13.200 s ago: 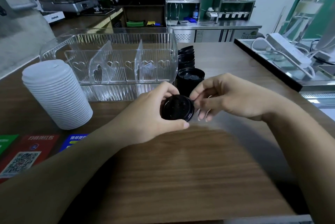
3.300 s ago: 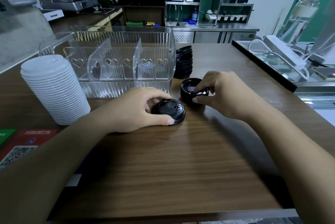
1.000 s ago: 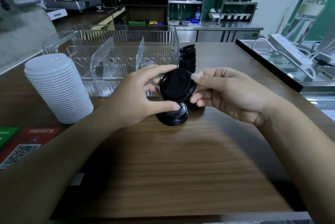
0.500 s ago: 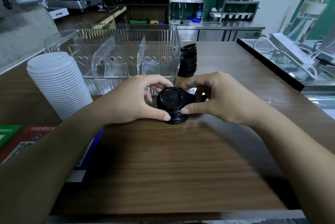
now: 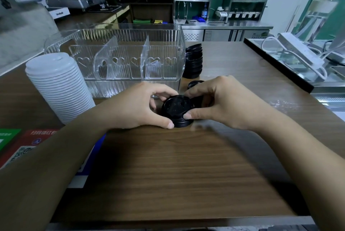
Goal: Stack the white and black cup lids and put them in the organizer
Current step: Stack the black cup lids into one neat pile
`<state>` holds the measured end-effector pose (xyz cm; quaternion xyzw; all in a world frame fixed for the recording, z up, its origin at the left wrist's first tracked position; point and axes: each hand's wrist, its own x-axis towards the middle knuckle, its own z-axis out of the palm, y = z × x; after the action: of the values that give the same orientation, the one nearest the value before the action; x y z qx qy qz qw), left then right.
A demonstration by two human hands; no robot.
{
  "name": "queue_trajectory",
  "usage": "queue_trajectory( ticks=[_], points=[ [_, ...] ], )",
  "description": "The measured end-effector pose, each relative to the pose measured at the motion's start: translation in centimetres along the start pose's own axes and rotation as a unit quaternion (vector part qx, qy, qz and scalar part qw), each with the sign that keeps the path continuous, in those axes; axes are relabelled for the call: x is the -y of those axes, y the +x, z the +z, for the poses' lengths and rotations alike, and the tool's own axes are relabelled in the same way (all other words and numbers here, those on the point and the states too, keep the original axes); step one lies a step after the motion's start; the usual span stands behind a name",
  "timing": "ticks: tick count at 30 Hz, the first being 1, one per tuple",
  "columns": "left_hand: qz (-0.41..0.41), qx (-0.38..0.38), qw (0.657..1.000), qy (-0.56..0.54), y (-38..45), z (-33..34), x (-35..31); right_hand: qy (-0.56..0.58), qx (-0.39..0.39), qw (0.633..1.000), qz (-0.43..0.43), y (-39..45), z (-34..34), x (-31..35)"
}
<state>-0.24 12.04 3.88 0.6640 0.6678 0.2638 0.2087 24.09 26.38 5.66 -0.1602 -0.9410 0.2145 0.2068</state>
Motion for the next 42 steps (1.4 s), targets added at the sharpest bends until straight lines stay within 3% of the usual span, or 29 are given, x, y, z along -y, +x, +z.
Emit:
queue_trajectory(
  ticks=[9, 22, 35, 42],
  points=[
    [-0.013, 0.012, 1.0, 0.007, 0.0, 0.1, 0.2, -0.038, -0.002, 0.999, -0.026, 0.1, 0.2, -0.2],
    [-0.013, -0.002, 1.0, -0.01, 0.1, 0.6, -0.1, 0.028, 0.053, 0.998, 0.003, 0.0, 0.0, -0.3],
    [-0.034, 0.008, 0.998, -0.043, 0.2, 0.4, -0.1, 0.008, 0.052, 0.998, -0.016, 0.1, 0.2, -0.5],
    [-0.028, 0.001, 0.999, -0.024, 0.5, 0.8, 0.6, -0.046, -0.085, 0.995, 0.015, 0.6, -0.9, -2.3]
  ],
)
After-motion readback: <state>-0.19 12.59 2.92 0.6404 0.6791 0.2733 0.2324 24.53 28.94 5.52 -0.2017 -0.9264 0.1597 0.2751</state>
